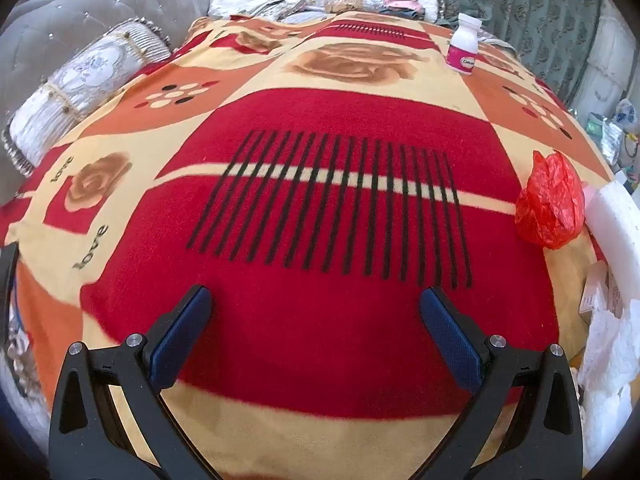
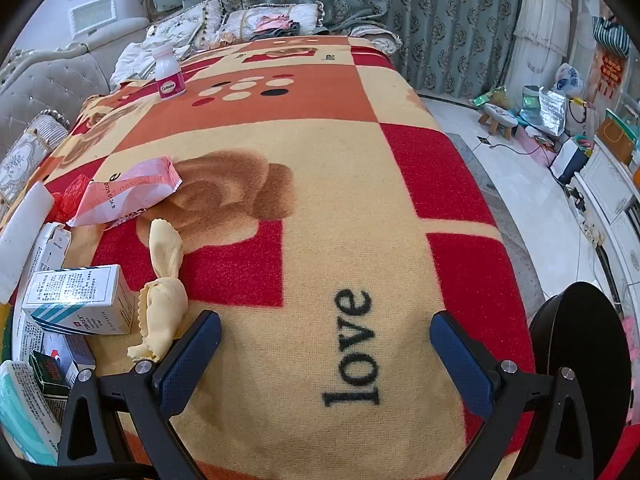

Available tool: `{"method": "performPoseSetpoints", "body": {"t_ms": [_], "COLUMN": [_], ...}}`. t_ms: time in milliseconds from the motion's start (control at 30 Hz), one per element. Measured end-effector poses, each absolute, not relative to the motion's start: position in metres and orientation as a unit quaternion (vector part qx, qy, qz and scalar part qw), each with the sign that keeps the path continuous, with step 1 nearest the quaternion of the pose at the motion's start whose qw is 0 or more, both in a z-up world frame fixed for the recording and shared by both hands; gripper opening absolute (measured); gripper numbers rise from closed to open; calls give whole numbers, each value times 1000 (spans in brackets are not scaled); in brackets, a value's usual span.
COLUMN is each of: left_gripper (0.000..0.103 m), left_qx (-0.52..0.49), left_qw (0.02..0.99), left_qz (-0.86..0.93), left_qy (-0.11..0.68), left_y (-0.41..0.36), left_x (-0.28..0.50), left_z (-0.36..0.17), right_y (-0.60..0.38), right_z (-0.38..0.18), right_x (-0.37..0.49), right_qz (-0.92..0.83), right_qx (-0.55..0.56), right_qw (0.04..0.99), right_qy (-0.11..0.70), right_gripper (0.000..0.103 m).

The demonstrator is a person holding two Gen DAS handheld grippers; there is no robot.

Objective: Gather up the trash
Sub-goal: 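Position both tools above the pile of trash on the blanket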

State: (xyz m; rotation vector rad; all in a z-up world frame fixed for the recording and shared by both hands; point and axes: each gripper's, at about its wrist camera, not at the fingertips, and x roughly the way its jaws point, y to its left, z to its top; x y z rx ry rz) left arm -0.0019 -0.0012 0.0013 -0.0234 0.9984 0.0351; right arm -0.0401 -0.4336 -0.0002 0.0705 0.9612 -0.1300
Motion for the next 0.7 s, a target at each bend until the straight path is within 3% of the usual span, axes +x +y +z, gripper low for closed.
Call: {"method": "performPoseSetpoints", "body": {"t_ms": [300, 700], "left_gripper": [103, 103], "left_qx": [-15, -29], "left_qw": [902, 940], "left_qz": [30, -27], "left_qy": [430, 340], "left_y": [-4, -60], "left_x": [-54, -122], "left_z": [46, 119], "right_y": [-436, -395], "right_z": [4, 94], "right_x": [-49, -127], "right_qz": [-49, -60], "right_qx": [38, 30], "right_qw": [871, 928], "right_qy": [488, 366], "right_gripper": [101, 101]}}
